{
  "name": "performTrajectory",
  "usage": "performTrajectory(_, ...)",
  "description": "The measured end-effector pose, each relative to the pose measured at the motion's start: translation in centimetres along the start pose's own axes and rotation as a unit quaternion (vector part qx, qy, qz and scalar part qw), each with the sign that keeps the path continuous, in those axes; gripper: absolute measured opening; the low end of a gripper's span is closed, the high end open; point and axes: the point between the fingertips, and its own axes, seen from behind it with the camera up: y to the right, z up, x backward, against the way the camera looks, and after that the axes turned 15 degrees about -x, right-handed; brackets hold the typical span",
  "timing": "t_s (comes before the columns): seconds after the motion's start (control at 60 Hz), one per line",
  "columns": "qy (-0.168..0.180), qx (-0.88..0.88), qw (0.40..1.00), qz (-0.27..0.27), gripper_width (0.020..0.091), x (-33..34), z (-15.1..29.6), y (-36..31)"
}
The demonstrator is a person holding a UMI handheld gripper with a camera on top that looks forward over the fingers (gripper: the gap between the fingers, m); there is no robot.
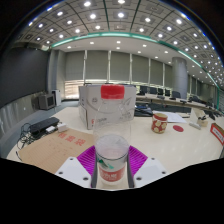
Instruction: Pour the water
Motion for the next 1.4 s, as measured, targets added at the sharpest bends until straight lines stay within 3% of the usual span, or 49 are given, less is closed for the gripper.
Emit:
performTrajectory(0.067,0.000,-0.006,1.000,-0.008,0.0376,-0.2,0.5,0.1)
performTrajectory(0.183,-0.007,-0.037,0.999,0.009,0.0368,-0.7,2.5,-1.1)
performTrajectory(0.2,-0.005,-0.045,0.999,0.013,0.0328,-0.7,3.2,-1.0)
performTrajectory(0.433,0.017,-0.285,0.953,0.102,0.0328,-4.7,14.0,-2.1)
performTrajectory(0.583,0.015,-0.498,0.846,0.189,0.0326,-8.9,21.9,-1.3)
performTrajectory(0.717,0.003,-0.653,0.727,0.213,0.0324,-13.9,25.1,2.0)
performTrajectory(1.05,-0.041,-0.848,0.484,0.212,0.0326,-22.6,23.1,9.5)
performTrajectory(1.267,-0.088,-0.837,0.503,0.198,0.0324,-24.1,21.3,9.2)
performTrajectory(1.4,-0.097,-0.764,0.606,0.201,0.0328,-23.1,23.3,9.2)
